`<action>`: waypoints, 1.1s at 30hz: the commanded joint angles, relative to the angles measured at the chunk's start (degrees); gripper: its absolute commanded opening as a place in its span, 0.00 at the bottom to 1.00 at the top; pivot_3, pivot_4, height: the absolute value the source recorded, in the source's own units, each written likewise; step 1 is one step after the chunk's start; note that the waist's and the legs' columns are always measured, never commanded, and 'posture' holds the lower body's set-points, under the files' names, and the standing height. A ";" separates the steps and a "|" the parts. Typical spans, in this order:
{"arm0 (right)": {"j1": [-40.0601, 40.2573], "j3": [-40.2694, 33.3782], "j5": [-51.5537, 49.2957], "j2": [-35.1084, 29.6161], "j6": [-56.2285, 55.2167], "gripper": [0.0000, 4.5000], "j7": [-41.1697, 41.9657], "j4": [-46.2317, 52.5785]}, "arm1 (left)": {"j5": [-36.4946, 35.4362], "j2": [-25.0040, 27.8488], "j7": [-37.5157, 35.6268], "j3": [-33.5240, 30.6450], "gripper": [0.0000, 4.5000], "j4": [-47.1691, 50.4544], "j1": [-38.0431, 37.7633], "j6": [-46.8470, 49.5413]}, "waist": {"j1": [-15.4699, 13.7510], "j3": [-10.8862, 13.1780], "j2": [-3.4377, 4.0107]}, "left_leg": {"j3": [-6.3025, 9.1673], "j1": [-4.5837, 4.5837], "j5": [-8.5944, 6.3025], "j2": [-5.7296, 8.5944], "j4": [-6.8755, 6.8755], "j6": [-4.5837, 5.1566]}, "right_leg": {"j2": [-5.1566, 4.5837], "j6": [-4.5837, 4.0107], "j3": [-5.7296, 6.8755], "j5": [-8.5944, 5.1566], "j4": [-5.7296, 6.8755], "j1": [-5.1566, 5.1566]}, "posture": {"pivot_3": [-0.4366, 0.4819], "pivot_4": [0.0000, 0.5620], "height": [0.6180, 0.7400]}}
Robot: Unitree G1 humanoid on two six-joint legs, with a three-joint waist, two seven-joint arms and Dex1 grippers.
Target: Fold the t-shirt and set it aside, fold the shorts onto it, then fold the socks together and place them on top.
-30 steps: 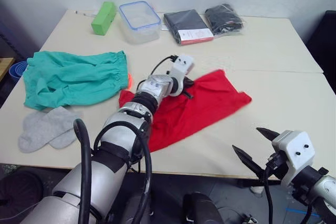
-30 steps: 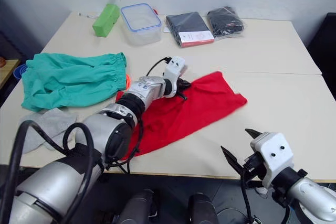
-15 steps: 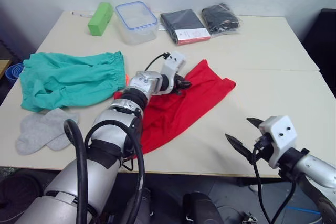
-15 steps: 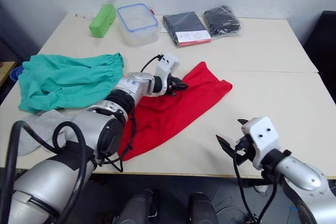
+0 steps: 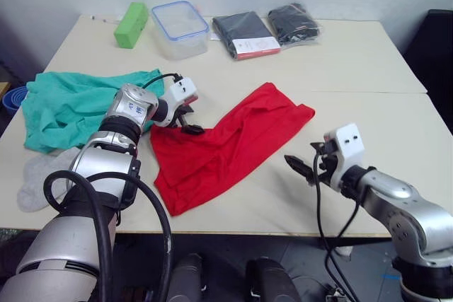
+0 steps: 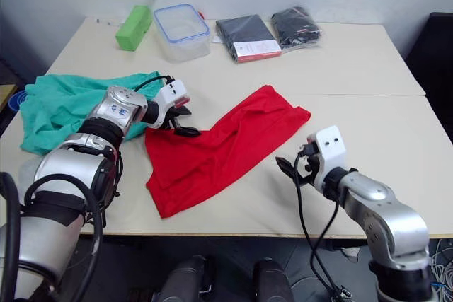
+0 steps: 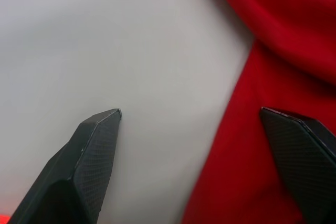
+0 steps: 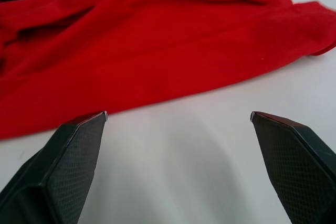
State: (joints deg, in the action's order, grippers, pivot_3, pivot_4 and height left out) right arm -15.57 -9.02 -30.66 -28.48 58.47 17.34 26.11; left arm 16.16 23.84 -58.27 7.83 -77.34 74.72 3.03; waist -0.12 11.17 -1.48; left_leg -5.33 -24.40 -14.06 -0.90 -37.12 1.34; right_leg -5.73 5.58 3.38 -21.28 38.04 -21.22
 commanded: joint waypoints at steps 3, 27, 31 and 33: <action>-6.55 -0.71 0.58 3.49 3.42 1.00 -3.43 -8.06 | 0.40 0.82 -0.74 0.74 0.99 1.24 -0.20 -0.54 | 0.21 -0.01 -0.01 | -0.05 -0.06 -0.02 0.03 0.01 0.04 | -0.03 0.00 -0.03 0.00 0.03 -0.09 | 0.48 0.27 1.00; -21.71 -4.27 3.68 13.93 2.12 0.39 -7.17 -31.57 | 0.07 4.85 -11.73 2.56 0.00 2.33 -2.81 3.08 | 2.15 -0.12 -0.15 | -0.32 0.03 0.01 -0.08 0.04 0.01 | 0.08 0.00 -0.34 0.00 0.66 -0.29 | 0.48 0.27 1.00; -22.82 -4.32 3.61 13.48 1.93 0.07 -5.99 -32.93 | -0.74 5.89 -13.52 2.25 0.00 3.36 -4.33 4.66 | 2.51 -0.12 -0.14 | -0.37 0.05 0.01 -0.11 0.09 0.01 | 0.09 0.00 -0.39 0.00 0.67 -0.32 | 0.48 0.27 1.00; -23.17 -4.39 3.65 13.31 1.91 0.01 -5.58 -33.42 | -0.96 6.12 -14.12 2.28 0.00 3.89 -4.82 5.21 | 2.75 -0.12 -0.14 | -0.39 0.07 0.01 -0.11 0.10 0.01 | 0.09 0.00 -0.41 0.00 0.67 -0.32 | 0.48 0.27 1.00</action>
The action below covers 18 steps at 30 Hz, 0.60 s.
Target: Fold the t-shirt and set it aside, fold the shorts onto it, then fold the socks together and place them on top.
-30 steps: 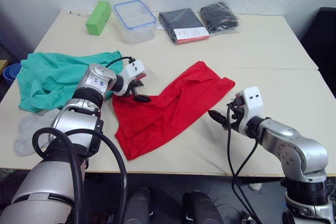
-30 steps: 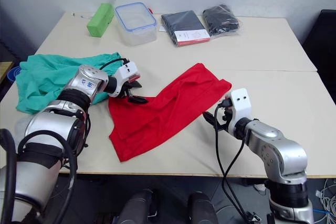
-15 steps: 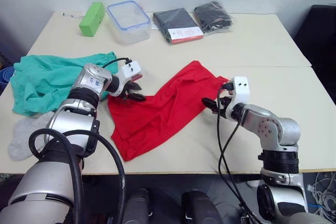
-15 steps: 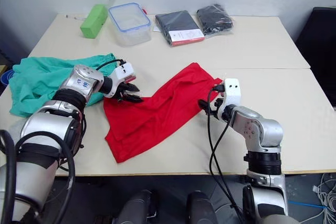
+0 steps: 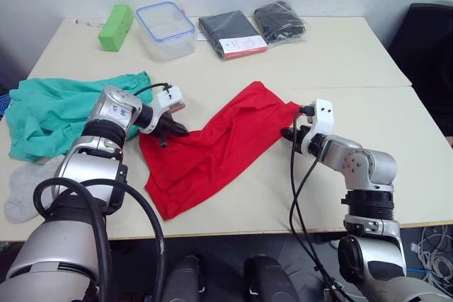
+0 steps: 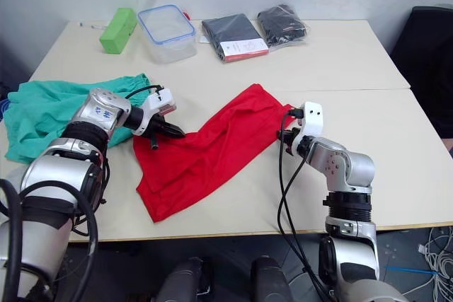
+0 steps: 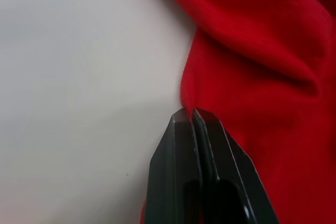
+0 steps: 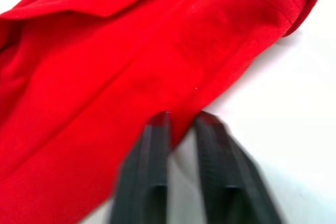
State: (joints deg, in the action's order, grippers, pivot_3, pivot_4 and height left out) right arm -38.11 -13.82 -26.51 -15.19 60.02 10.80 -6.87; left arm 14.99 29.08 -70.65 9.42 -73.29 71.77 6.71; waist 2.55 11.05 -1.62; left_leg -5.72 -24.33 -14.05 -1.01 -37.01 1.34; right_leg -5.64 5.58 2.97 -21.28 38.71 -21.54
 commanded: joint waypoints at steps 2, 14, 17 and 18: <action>-1.15 0.33 -0.48 -0.34 0.32 0.01 1.62 -1.03 | -0.29 1.39 -2.93 0.66 0.00 0.83 -2.78 2.78 | 0.17 0.00 0.00 | 0.00 0.01 0.00 -0.01 0.00 -0.01 | 0.00 0.00 0.00 0.00 0.01 0.00 | 0.48 0.27 1.00; -9.44 5.85 5.23 -6.83 -8.77 0.01 10.62 -14.23 | -8.04 6.07 -5.25 -1.02 0.00 31.86 -21.19 25.09 | 0.73 -0.05 0.08 | -0.08 0.10 -0.01 -0.02 0.07 -0.01 | -0.04 0.00 -0.27 0.00 0.02 0.00 | 0.48 0.27 1.00; -11.64 7.13 6.91 -7.91 -11.35 0.01 12.63 -18.51 | -10.74 7.25 -3.99 -1.48 0.00 45.50 -27.79 34.03 | 0.87 -0.10 0.18 | -0.13 0.14 -0.04 -0.03 0.09 -0.05 | -0.05 0.00 -0.44 0.00 0.01 0.01 | 0.48 0.27 1.00; -12.65 7.54 7.64 -8.27 -12.37 0.01 13.16 -20.36 | -11.89 7.51 -3.04 -1.81 0.00 50.93 -30.36 37.64 | 0.82 -0.11 0.20 | -0.12 0.14 -0.04 -0.04 0.09 -0.05 | -0.04 0.00 -0.49 0.00 0.00 0.02 | 0.48 0.27 1.00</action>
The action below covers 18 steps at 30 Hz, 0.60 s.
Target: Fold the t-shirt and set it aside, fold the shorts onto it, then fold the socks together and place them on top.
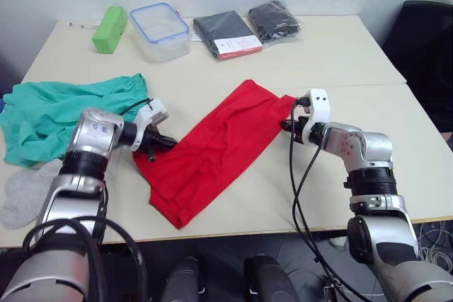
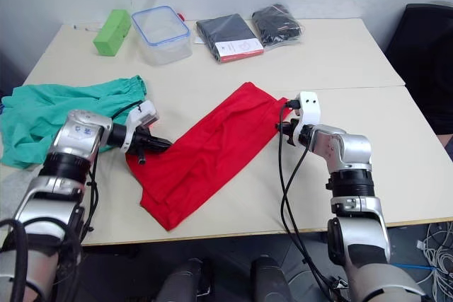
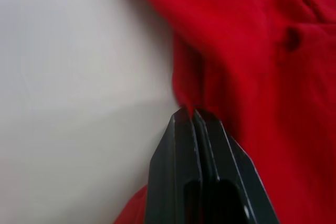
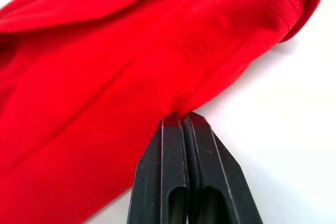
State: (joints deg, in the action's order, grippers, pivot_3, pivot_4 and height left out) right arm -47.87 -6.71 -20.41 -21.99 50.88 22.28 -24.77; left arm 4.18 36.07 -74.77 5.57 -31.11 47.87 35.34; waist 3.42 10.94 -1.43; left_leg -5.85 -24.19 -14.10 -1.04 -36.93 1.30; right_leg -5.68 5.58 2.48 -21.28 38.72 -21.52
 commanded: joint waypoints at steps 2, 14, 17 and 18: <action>-4.65 1.23 3.05 -2.05 -5.34 0.01 2.67 -5.72 | -3.22 0.88 3.12 1.38 0.00 18.18 -10.99 14.97 | -0.12 -0.04 0.08 | 0.00 0.01 0.00 0.00 0.00 0.00 | 0.00 0.00 -0.07 0.00 -0.01 0.02 | 0.48 0.27 1.00; -9.36 3.30 7.99 -3.75 -12.66 0.01 9.01 -16.90 | -11.14 -9.97 26.50 -7.75 0.00 46.99 -23.96 44.09 | -1.34 -0.08 0.13 | 0.06 0.03 -0.02 0.07 -0.07 0.03 | -0.10 0.00 -0.09 0.00 -0.11 0.16 | 0.48 0.27 1.00; -9.77 3.87 8.71 -3.79 -13.46 0.01 10.99 -17.69 | -12.42 -15.93 31.70 -12.41 0.00 49.22 -24.05 49.65 | -1.87 -0.10 0.16 | 0.08 0.04 -0.02 0.08 -0.09 0.03 | -0.10 0.00 -0.06 0.00 -0.19 0.18 | 0.48 0.27 1.00; -9.73 4.12 8.93 -3.85 -13.54 0.01 11.65 -17.58 | -12.83 -17.06 32.98 -13.29 0.00 49.69 -24.03 51.30 | -1.95 -0.10 0.17 | 0.11 0.04 -0.02 0.09 -0.11 0.03 | -0.11 0.00 -0.03 0.00 -0.21 0.22 | 0.48 0.27 1.00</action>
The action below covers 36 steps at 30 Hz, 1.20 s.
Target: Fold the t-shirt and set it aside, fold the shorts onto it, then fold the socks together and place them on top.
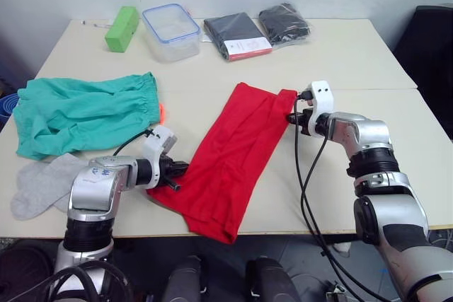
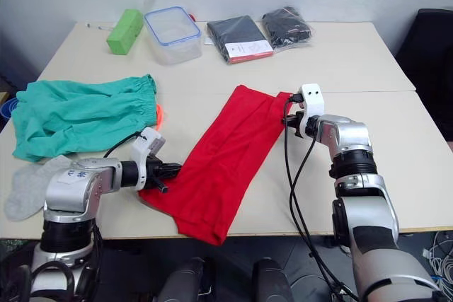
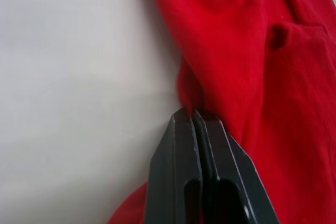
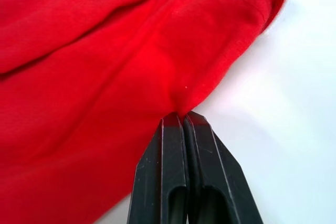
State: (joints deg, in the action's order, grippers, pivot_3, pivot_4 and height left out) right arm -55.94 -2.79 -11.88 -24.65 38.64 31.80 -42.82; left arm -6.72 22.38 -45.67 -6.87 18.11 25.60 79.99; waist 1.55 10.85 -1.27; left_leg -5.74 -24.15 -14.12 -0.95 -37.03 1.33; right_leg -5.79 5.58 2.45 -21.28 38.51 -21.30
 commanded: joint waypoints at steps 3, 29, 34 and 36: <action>-0.22 1.06 0.27 -1.81 0.38 0.09 5.16 4.19 | -3.48 -4.34 5.97 -2.01 0.00 1.33 -1.92 9.13 | -0.05 0.00 0.00 | 0.14 0.01 0.00 0.03 -0.02 0.00 | -0.03 0.00 0.14 0.00 -0.29 0.13 | 0.48 0.27 1.00; 38.82 -11.95 -32.21 -3.05 53.46 1.00 4.81 79.67 | -3.29 6.02 -19.13 21.12 0.99 -68.38 41.27 -36.87 | -1.46 0.05 -0.06 | 0.25 -0.19 0.04 0.13 0.53 -0.02 | -0.06 -0.14 0.35 0.01 -0.73 -0.06 | 0.48 0.27 1.00; 39.00 -8.58 -32.36 0.19 53.85 1.00 1.01 77.71 | 0.74 -0.54 -17.79 20.13 0.99 -82.87 46.59 -46.63 | -1.32 0.08 -0.11 | 0.11 -0.24 0.09 0.08 0.53 -0.02 | 0.02 -0.13 0.39 0.01 -0.67 -0.24 | 0.48 0.27 1.00; 39.05 -7.14 -32.71 1.49 53.86 1.00 -0.34 76.08 | 1.70 -2.22 -17.65 19.45 0.99 -86.02 47.67 -48.58 | -1.36 0.08 -0.11 | 0.11 -0.23 0.09 0.07 0.52 -0.01 | 0.00 -0.13 0.39 0.01 -0.65 -0.24 | 0.48 0.27 1.00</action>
State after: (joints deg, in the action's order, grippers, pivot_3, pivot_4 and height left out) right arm -17.03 -10.74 -43.37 -23.89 92.21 32.40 33.56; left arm -6.09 20.93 -63.61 13.15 -65.72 72.36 33.13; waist 0.19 10.92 -1.38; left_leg -5.63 -24.38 -14.02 -0.88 -36.53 1.34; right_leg -5.79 5.45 2.84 -21.27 37.87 -21.52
